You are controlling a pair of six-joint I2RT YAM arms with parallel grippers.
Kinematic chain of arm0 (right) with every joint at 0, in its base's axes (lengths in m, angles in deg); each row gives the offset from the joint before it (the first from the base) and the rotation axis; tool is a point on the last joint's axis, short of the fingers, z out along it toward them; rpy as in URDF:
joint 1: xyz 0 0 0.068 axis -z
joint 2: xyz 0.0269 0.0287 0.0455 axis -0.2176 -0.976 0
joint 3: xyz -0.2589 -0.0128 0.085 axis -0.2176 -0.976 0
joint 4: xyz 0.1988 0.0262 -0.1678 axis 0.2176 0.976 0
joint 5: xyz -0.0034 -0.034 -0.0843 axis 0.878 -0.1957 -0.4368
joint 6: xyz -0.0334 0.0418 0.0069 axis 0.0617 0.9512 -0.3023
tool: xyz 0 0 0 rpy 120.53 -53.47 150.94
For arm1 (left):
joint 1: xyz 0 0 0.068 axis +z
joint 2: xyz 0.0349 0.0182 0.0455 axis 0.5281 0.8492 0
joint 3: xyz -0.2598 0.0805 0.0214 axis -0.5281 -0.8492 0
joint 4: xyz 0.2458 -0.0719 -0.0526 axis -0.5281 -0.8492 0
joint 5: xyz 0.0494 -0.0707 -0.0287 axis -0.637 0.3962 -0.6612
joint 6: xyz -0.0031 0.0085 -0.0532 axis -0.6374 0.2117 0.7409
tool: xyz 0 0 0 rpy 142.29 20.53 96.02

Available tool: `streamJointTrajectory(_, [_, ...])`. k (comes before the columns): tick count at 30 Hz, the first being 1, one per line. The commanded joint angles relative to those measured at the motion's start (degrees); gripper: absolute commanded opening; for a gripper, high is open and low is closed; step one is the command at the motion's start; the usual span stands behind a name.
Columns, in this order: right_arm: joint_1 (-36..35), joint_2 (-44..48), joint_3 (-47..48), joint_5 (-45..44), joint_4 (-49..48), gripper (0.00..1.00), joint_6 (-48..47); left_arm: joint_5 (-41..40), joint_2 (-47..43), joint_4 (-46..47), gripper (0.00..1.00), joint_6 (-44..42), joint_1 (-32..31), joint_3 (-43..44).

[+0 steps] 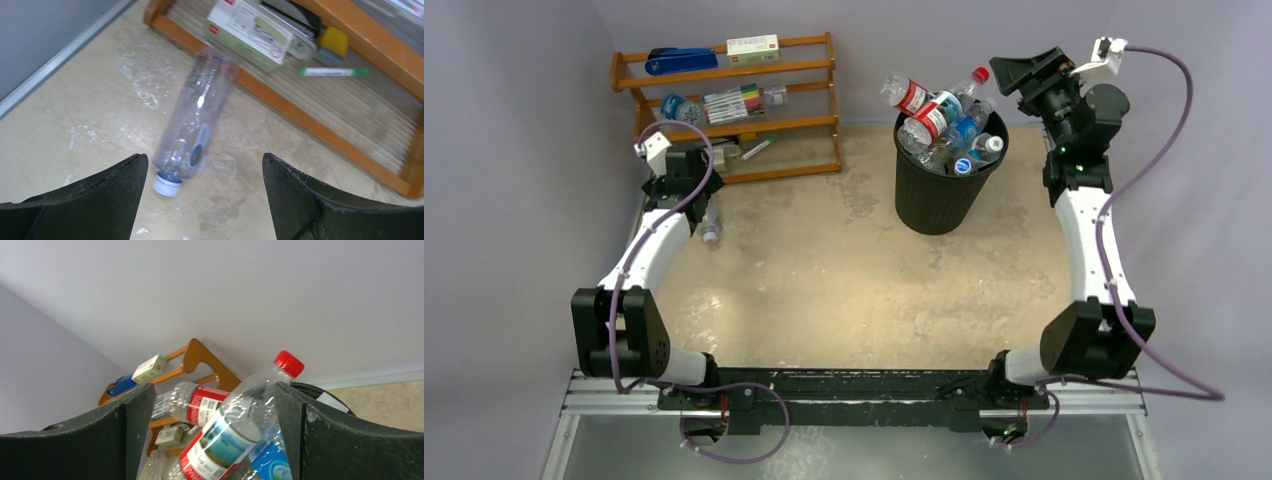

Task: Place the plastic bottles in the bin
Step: Pick up the plastic bottle at the center of the board.

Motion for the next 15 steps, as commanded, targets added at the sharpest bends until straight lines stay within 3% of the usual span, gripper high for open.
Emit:
streamJointTrajectory(1, [0.3, 6.8, -1.2, 0.4, 2.3, 0.9, -4.9, -2.4, 2.6, 2.2, 0.84, -0.9, 3.3, -0.3])
streamJointTrajectory(15, [0.3, 15.3, -7.5, 7.7, 7.9, 0.91, -9.5, -5.5, 19.2, 6.0, 0.82, 1.1, 3.9, 2.9])
